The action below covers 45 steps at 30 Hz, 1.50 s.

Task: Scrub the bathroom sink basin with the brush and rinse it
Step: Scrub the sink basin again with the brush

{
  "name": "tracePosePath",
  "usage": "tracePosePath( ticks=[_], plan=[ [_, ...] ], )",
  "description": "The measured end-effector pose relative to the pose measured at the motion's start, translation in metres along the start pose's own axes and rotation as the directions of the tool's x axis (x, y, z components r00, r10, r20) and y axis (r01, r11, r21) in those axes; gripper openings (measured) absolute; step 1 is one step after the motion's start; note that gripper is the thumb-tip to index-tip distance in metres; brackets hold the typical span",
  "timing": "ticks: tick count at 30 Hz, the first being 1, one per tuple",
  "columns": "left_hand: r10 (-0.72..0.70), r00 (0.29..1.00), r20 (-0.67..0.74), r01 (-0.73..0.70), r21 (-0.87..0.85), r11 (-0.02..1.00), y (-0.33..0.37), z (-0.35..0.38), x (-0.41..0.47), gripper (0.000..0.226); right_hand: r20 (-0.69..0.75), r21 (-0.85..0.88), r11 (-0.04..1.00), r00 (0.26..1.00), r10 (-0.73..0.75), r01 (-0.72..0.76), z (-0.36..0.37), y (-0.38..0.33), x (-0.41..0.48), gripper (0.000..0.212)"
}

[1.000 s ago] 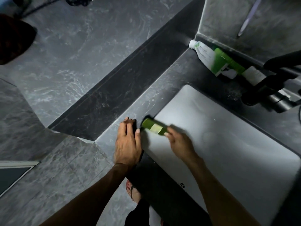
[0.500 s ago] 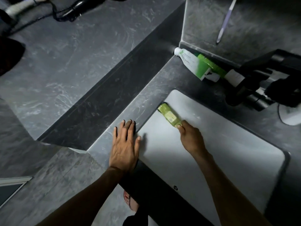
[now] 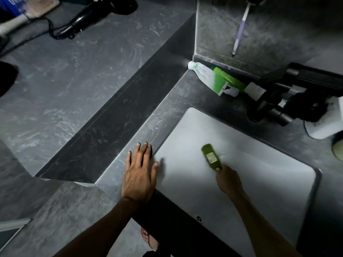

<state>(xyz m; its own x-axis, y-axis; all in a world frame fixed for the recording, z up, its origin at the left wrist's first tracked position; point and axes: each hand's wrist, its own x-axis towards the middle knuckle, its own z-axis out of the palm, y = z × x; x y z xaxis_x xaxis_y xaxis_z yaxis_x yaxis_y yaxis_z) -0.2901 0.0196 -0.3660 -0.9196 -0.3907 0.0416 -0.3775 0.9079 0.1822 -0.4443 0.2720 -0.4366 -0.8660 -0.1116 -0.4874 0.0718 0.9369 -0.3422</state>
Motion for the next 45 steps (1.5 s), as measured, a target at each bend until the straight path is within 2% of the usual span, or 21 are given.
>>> tracePosePath(
  ticks=[4,10,13,14,16,17,19,21,23,26,30,34,36,39,43,45],
  plan=[
    [0.008,1.0,0.01,-0.008,0.007,1.0,-0.001,0.001,0.002,0.063,-0.036,0.024,1.0,0.999,0.016,-0.015,0.004,-0.004,0.002,0.035],
    [0.008,1.0,0.029,-0.009,0.018,1.0,-0.002,0.001,0.004,0.063,0.016,0.025,0.999,0.999,-0.041,0.041,0.012,-0.015,-0.001,0.033],
    [0.006,0.999,0.04,-0.007,0.024,1.0,-0.003,0.0,0.005,0.065,0.052,0.0,0.979,0.978,-0.203,0.203,0.015,-0.026,-0.006,0.024],
    [0.003,0.999,0.045,-0.004,0.029,1.0,-0.001,0.0,0.006,0.065,0.035,0.023,0.964,0.964,-0.264,0.263,0.014,-0.03,-0.01,0.019],
    [-0.003,0.999,0.054,0.001,0.03,1.0,0.0,-0.002,0.006,0.066,0.019,0.303,0.9,0.942,-0.334,0.313,0.014,-0.042,-0.016,0.014],
    [-0.003,0.999,0.053,0.001,0.022,1.0,0.0,-0.003,0.006,0.066,0.035,0.478,0.83,0.937,-0.346,0.289,0.011,-0.052,-0.02,0.019],
    [0.004,0.999,0.052,-0.004,0.012,1.0,0.0,-0.004,0.007,0.066,0.115,0.694,0.702,0.937,-0.329,0.161,0.01,-0.073,-0.026,0.021],
    [0.005,0.998,0.056,-0.006,0.02,1.0,0.0,-0.004,0.007,0.066,0.193,0.768,0.64,0.942,-0.275,0.029,0.018,-0.092,-0.027,0.013],
    [0.004,0.998,0.06,-0.005,0.015,1.0,0.0,-0.004,0.007,0.066,0.249,0.792,0.607,0.941,-0.229,-0.062,0.025,-0.107,-0.023,0.017],
    [0.005,0.997,0.074,-0.006,0.016,1.0,0.0,-0.003,0.009,0.067,0.312,0.851,0.487,0.935,-0.166,-0.197,0.016,-0.128,-0.011,0.017],
    [0.014,0.997,0.081,-0.014,0.004,1.0,-0.001,-0.002,0.01,0.067,0.474,0.85,0.334,0.868,-0.15,-0.407,0.012,-0.138,-0.026,0.025],
    [0.013,0.997,0.072,-0.013,0.006,1.0,0.0,-0.004,0.015,0.068,0.61,0.792,0.223,0.755,-0.241,-0.569,0.013,-0.141,-0.054,0.034],
    [0.024,0.997,0.071,-0.024,0.001,1.0,0.003,-0.005,0.017,0.069,0.617,0.787,0.168,0.753,-0.229,-0.594,0.002,-0.147,-0.034,0.039],
    [0.027,0.998,0.061,-0.026,-0.017,1.0,0.004,-0.006,0.019,0.07,0.561,0.827,0.116,0.802,-0.207,-0.549,-0.019,-0.155,-0.005,0.038],
    [0.027,0.999,0.026,-0.025,-0.072,0.997,0.003,-0.003,0.019,0.065,0.656,0.752,0.126,0.718,-0.232,-0.647,-0.007,-0.145,-0.037,0.042],
    [0.028,1.0,-0.003,-0.028,-0.084,0.996,0.006,-0.007,0.029,0.057,0.668,0.742,0.158,0.703,-0.243,-0.651,-0.007,-0.144,-0.038,0.043]
  ],
)
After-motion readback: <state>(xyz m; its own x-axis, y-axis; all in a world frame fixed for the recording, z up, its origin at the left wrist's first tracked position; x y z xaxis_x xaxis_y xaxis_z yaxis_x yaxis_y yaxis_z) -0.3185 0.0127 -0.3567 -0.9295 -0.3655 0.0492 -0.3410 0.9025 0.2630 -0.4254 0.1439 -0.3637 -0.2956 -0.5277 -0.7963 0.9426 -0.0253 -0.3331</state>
